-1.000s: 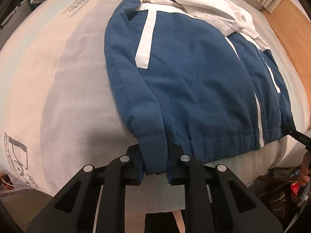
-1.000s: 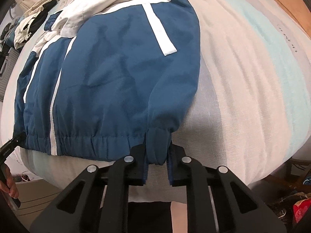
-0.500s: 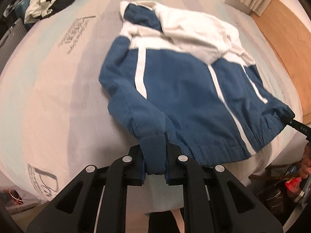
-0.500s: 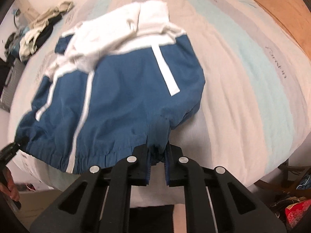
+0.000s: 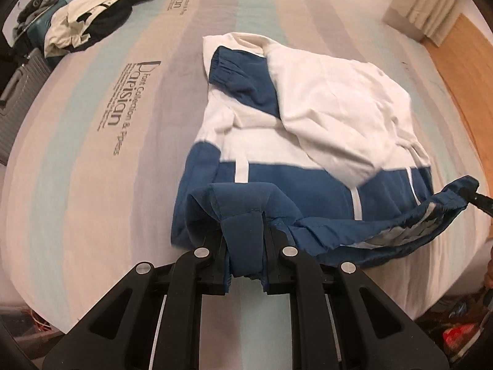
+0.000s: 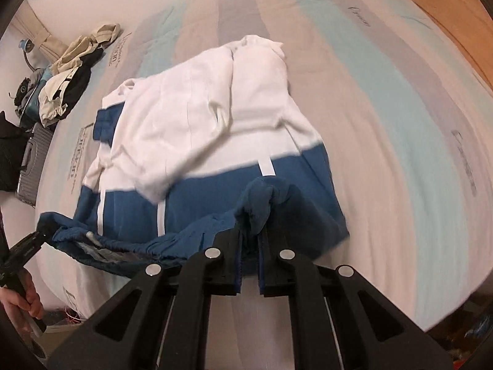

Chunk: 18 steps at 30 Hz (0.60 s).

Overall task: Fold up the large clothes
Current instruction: 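Lift the navy hem with both grippers and fold it toward the collar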

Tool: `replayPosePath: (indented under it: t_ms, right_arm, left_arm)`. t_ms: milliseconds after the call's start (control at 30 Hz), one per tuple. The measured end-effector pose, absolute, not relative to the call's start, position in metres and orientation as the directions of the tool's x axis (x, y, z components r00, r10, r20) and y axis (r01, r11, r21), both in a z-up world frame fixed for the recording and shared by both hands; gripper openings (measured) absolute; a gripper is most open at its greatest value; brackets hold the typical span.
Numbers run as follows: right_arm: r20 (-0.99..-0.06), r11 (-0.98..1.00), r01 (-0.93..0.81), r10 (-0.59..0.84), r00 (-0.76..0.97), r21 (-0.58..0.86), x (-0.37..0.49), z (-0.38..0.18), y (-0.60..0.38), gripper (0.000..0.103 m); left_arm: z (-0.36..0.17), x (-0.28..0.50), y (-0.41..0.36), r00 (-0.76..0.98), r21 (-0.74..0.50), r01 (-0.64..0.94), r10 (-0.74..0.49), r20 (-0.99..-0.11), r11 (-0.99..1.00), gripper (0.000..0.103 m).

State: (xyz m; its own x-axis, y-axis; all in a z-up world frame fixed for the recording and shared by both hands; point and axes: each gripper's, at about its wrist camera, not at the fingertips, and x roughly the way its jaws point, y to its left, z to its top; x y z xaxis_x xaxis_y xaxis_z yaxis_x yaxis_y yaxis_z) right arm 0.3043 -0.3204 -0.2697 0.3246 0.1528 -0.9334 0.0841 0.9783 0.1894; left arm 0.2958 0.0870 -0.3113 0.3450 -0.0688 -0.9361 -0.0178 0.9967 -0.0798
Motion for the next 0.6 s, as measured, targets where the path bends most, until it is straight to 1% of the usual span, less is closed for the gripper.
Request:
replayPosePath:
  t_ms: [67, 233, 400, 600]
  right_arm:
    - [-0.936, 0.977, 0.072, 0.172, 0.308, 0.203, 0.325, -0.274, -0.321, 0.006]
    - [-0.941, 0.973, 0.050, 0.203, 0.271, 0.225, 0.369, -0.282, -0.323, 0.006]
    - [-0.948, 0.976, 0.059, 0.190, 0.256, 0.211, 0.397, -0.284, -0.325, 0.006]
    - [-0.939, 0.976, 0.085, 0.166, 0.301, 0.200, 0.426, -0.266, -0.324, 0.006]
  left_arm:
    - [-0.313, 0.314, 0.087, 0.334, -0.066, -0.041, -0.049, -0.941, 0.997, 0.012]
    - [-0.316, 0.353, 0.089, 0.317, -0.081, -0.082, -0.051, -0.947, 0.993, 0.012]
    - [-0.312, 0.385, 0.087, 0.332, -0.090, -0.036, -0.073, -0.941, 0.995, 0.012]
    - [-0.299, 0.421, 0.089, 0.349, -0.117, 0.009, -0.113, -0.930, 0.993, 0.012]
